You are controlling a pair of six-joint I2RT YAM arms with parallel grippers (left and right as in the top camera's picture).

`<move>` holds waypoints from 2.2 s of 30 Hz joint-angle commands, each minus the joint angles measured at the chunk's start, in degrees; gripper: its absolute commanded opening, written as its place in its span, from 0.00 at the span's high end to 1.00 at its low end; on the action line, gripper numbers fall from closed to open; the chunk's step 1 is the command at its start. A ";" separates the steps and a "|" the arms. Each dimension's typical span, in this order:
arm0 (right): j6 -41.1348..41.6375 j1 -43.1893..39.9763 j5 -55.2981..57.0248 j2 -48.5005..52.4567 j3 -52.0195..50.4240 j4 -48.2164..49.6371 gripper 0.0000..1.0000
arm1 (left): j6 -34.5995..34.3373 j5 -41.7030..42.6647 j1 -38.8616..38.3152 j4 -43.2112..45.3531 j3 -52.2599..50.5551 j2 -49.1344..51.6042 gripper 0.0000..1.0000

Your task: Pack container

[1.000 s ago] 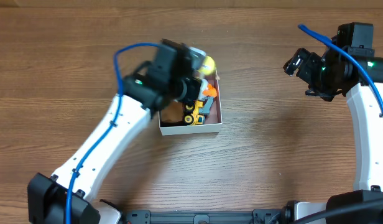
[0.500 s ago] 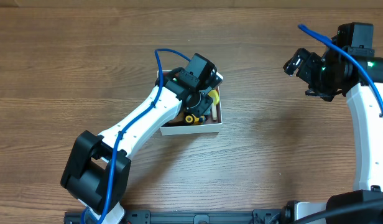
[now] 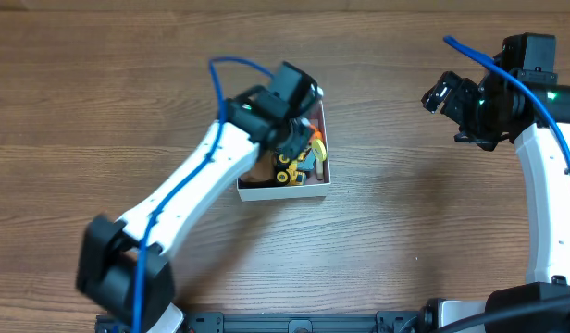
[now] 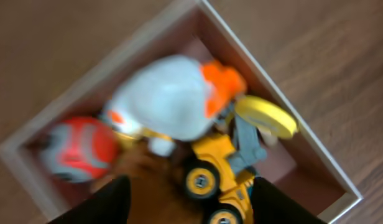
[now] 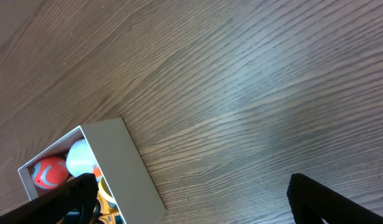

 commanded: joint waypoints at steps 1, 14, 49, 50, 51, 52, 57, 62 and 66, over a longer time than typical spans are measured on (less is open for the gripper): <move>0.28 -0.07 0.11 -1.75 0.79 0.26 0.00 | -8.44 -9.70 5.66 -3.91 5.73 -7.06 0.22; 0.28 -0.07 0.11 -1.75 0.79 0.26 0.00 | -18.08 3.80 39.36 -14.40 5.53 -8.79 0.00; -24.17 2.38 12.02 -46.51 -28.63 17.35 0.00 | -18.08 3.85 39.54 -14.40 5.53 -8.79 0.00; -24.06 2.36 11.69 -49.66 -32.94 18.64 0.00 | -18.10 3.85 39.54 -14.40 5.53 -8.79 0.00; -24.02 2.36 11.67 -52.83 -37.13 20.06 0.00 | -18.08 3.85 39.54 -14.40 5.53 -8.79 0.00; -24.04 2.36 11.19 -57.29 -42.62 22.05 0.00 | -18.10 3.82 39.54 -14.40 5.53 -8.79 0.00; -24.02 2.36 10.19 -71.49 -57.51 25.40 0.00 | -18.08 3.85 39.54 -14.40 5.53 -8.79 0.00; -24.04 2.36 10.21 -79.58 -64.52 26.16 0.00 | -18.08 3.85 39.54 -14.40 5.53 -8.79 0.00; -24.04 2.36 10.21 -82.31 -69.53 33.83 0.00 | -18.10 3.85 39.54 -14.40 5.53 -8.79 0.00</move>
